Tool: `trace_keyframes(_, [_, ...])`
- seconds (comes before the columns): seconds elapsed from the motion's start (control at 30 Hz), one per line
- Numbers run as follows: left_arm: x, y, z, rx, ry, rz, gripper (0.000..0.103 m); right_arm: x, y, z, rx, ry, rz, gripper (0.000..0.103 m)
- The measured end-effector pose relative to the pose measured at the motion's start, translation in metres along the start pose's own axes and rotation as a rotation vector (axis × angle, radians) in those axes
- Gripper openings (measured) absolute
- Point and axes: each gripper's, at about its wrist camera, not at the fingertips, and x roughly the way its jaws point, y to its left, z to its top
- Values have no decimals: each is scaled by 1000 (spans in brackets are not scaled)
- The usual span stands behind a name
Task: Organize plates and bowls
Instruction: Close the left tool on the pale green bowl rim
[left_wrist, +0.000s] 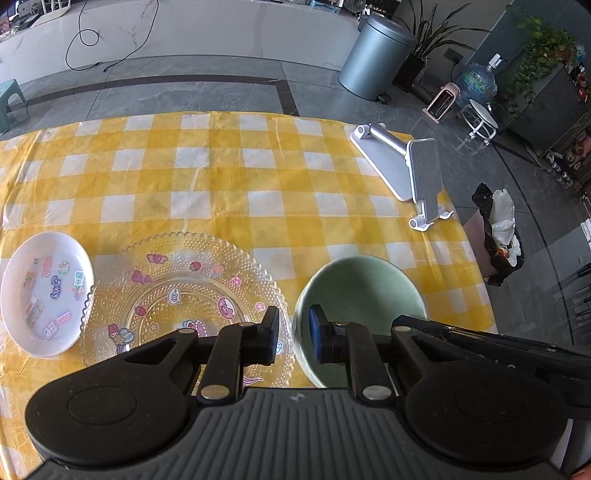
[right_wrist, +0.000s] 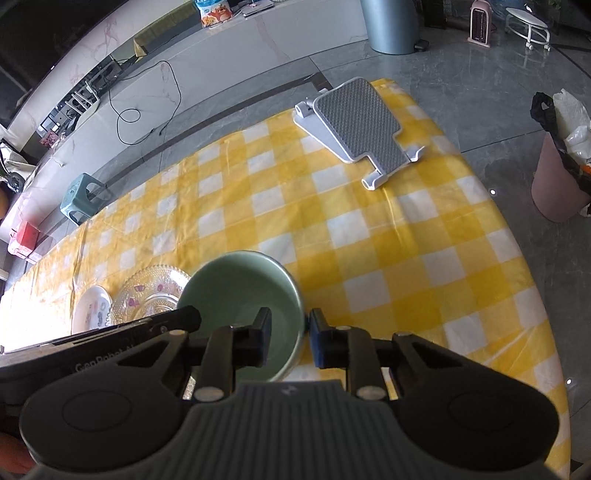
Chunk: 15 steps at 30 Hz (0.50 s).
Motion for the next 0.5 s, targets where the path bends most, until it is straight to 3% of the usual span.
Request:
trace_keyframes(0.17, [5, -1, 0, 15, 23, 2, 8, 10, -4, 1, 13, 13, -2, 14])
trace_keyframes(0.27, [6, -5, -1, 25, 20, 18, 7, 12, -5, 0, 15, 9, -19, 5])
trace_keyframes(0.5, [-5, -11, -8, 39, 39, 37, 6, 2, -6, -8, 50, 33, -20, 4])
